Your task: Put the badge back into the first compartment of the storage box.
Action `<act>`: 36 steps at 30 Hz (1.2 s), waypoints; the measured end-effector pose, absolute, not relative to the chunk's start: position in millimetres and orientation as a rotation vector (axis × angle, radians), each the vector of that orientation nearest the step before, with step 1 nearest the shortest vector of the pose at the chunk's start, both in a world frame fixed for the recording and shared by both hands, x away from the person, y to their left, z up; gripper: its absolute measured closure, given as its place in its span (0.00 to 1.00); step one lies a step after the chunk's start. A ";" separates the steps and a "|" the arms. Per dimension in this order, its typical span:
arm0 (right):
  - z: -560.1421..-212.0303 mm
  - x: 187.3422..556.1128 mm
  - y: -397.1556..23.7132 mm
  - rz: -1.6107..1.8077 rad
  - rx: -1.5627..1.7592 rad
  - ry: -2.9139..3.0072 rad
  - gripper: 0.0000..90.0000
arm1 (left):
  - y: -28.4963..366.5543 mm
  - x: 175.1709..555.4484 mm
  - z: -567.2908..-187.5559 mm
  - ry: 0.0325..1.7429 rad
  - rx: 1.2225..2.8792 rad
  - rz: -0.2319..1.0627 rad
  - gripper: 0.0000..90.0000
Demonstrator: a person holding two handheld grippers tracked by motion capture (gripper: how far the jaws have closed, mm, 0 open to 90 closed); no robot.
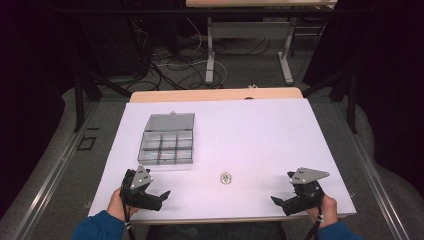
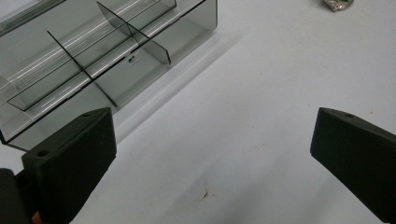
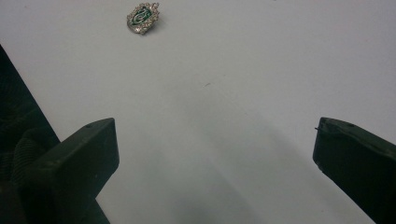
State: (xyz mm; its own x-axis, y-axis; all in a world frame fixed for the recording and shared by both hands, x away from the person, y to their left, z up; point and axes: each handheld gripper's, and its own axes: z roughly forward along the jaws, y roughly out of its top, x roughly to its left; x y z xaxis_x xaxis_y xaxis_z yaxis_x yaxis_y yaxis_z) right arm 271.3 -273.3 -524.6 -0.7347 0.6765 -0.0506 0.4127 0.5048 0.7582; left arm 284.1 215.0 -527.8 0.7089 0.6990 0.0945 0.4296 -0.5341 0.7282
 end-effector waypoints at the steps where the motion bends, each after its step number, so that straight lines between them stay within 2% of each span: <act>1: -524.6 271.2 -272.9 1.088 0.908 2.412 0.00 | 214.7 284.4 -528.1 0.854 2.207 0.495 0.01; 17: -524.8 273.0 -273.0 1.072 0.891 2.433 0.00 | 193.1 294.5 -520.6 0.823 2.196 0.482 0.00; 28: -525.5 272.9 -271.3 1.065 0.917 2.433 0.00 | 158.5 299.3 -519.3 0.708 2.222 0.502 0.01; 36: -526.0 274.4 -272.5 1.070 0.921 2.432 0.00 | 142.7 309.2 -519.5 0.691 2.221 0.479 0.01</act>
State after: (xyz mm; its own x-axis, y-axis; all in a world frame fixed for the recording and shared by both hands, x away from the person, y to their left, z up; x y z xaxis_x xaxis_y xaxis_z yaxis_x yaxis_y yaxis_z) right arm 274.4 -272.5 -526.0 -0.7372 0.6746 -0.0374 0.4284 0.5095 0.7462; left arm 309.2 142.7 -519.5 0.7843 0.6082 0.1225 0.3282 -0.5743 0.7500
